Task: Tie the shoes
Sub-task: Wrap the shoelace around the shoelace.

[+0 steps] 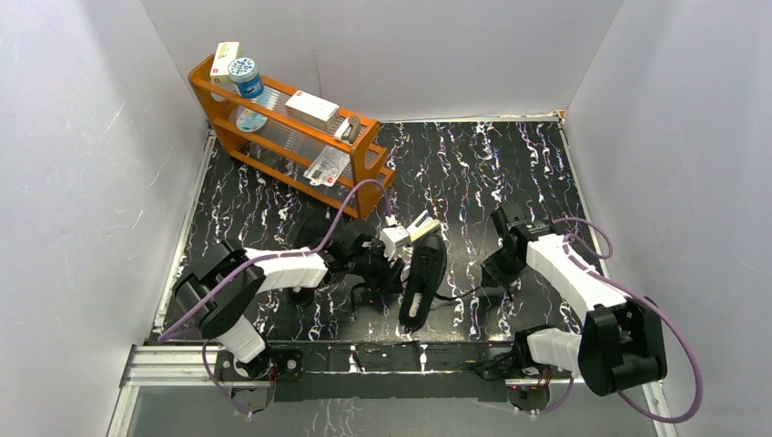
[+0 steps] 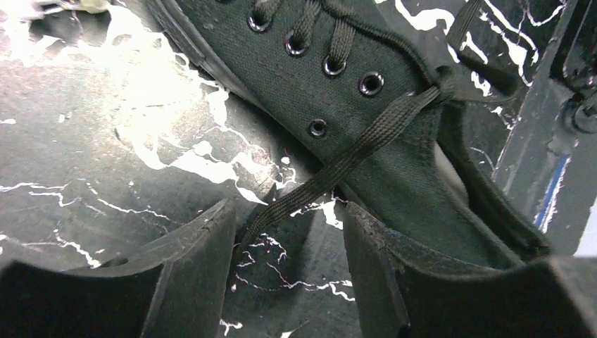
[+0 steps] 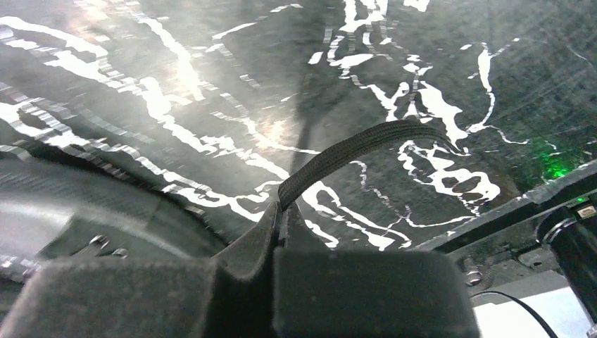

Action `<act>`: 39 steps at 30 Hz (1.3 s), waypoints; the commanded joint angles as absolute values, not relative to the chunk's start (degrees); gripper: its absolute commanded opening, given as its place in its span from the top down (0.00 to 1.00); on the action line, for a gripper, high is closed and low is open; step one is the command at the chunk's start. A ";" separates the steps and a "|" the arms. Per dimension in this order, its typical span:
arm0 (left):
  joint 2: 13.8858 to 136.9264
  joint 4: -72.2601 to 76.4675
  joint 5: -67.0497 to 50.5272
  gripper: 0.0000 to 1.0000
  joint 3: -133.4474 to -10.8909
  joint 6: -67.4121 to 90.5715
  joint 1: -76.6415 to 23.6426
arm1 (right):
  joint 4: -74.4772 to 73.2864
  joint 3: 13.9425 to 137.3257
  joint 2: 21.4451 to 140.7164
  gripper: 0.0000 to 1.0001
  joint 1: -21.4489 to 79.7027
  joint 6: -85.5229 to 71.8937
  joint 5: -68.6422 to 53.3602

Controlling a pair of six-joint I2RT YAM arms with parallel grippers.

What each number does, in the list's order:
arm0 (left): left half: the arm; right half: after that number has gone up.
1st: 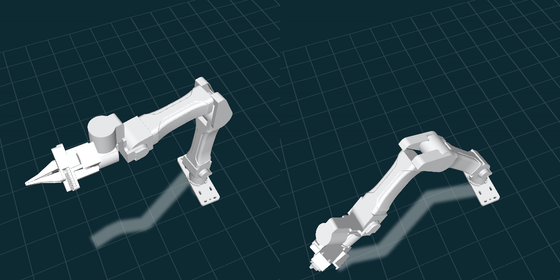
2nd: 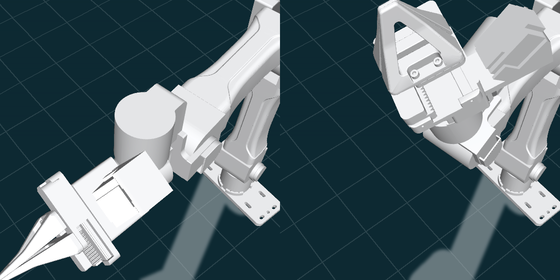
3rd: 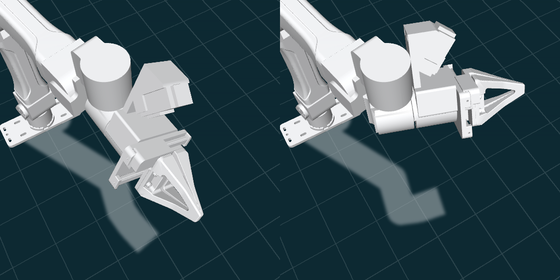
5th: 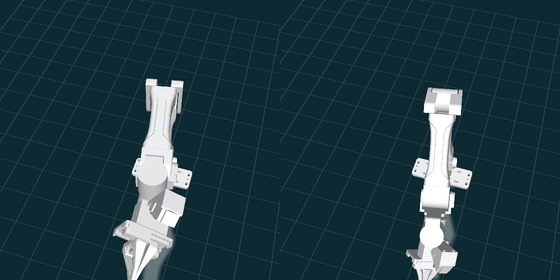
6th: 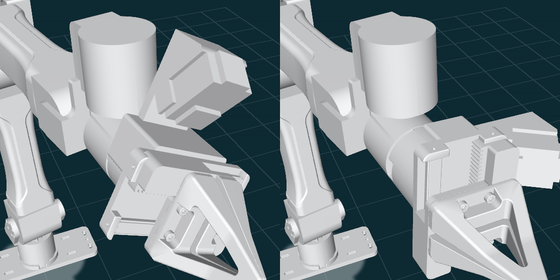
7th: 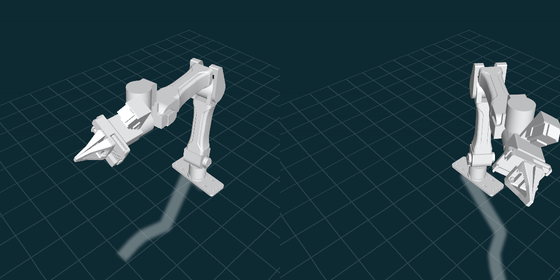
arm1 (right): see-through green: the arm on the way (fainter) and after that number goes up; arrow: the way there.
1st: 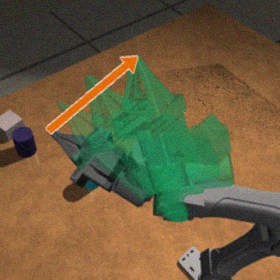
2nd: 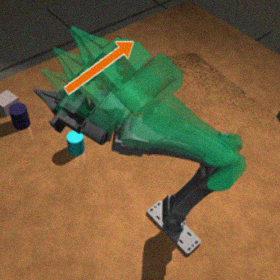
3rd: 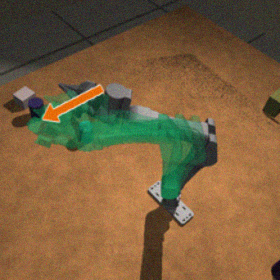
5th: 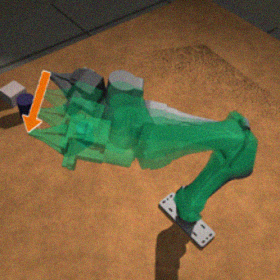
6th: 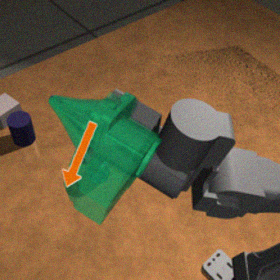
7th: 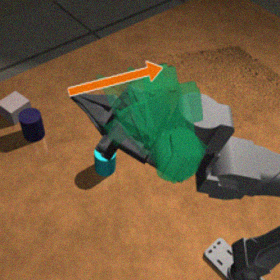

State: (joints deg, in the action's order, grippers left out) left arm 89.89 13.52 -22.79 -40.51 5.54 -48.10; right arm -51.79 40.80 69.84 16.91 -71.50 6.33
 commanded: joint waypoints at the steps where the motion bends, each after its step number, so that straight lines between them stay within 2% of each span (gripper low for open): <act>1: 91.87 24.77 -27.84 0.44 -38.63 2.28 -47.83 | -54.07 45.47 65.62 1.00 16.88 -69.03 7.86; 6: 95.59 26.90 -24.89 0.49 -38.85 2.97 -47.85 | -56.54 47.00 64.86 1.00 16.88 -69.23 8.33; 11: 96.59 24.26 -20.25 0.77 -39.42 4.66 -47.89 | -64.15 51.25 65.65 1.00 16.60 -66.73 16.76; 13: 94.62 23.86 -18.26 0.83 -37.77 5.59 -47.75 | -67.90 53.66 66.81 1.00 15.47 -65.50 21.18; 15: 92.59 22.09 -15.68 1.00 -36.41 5.82 -47.75 | -70.57 54.26 67.54 1.00 12.37 -63.53 23.77; 22: 85.84 15.80 -10.43 1.00 -33.22 9.71 -47.88 | -63.77 51.05 65.53 1.00 -3.48 -50.86 22.30; 31: 79.94 15.41 -11.24 1.00 -31.30 11.00 -47.89 | -59.41 51.32 70.13 1.00 -6.75 -46.43 21.13; 32: 78.53 15.88 -12.91 1.00 -33.66 10.89 -47.90 | -55.04 53.33 68.10 1.00 -6.56 -40.41 13.97; 35: 79.45 15.74 -15.85 1.00 -37.75 10.54 -47.89 | -50.52 54.58 64.98 1.00 -6.42 -33.11 4.16; 39: 80.14 19.88 -19.89 1.00 -40.58 10.65 -47.88 | -45.71 57.20 65.86 1.00 -4.85 -28.82 -17.86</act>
